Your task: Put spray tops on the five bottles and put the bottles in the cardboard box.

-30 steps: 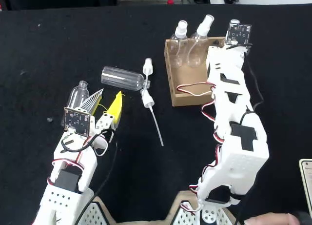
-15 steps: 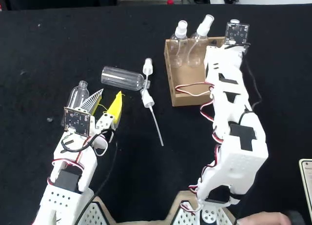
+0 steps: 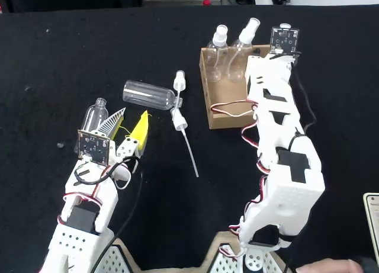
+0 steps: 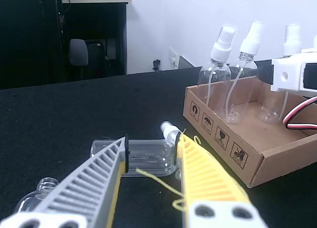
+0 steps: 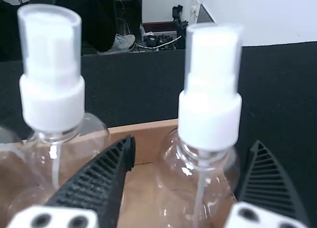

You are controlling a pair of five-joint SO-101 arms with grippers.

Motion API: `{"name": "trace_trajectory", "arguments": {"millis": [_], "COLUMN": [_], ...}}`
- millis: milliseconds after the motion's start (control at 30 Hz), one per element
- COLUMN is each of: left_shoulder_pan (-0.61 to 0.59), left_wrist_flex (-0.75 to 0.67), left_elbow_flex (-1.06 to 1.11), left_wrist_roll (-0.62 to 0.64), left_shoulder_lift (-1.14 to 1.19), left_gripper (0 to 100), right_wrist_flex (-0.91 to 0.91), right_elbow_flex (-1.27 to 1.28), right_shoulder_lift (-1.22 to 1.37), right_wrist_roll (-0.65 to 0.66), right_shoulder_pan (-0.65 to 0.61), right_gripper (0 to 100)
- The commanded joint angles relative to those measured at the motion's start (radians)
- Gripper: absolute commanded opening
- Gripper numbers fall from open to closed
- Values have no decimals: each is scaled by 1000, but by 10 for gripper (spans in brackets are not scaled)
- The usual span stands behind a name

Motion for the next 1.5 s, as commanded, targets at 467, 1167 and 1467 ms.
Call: {"name": "trace_trajectory", "arguments": {"millis": [467, 1167, 1467], "left_shoulder_pan": [10, 10, 8], "left_wrist_flex": [-17, -17, -17], "left_elbow_flex": [22, 21, 19], "left_wrist_roll": [-8, -8, -8], "left_shoulder_lift": [-11, -11, -11], "left_gripper": [166, 166, 166], "right_wrist_flex": [20, 546, 848], "right_elbow_flex": [166, 605, 654], "right_shoulder_lift": [-286, -1239, -1431], "right_wrist_roll": [-6, 2, 49], "right_shoulder_pan": [6, -37, -404], "right_gripper": [326, 319, 152]}}
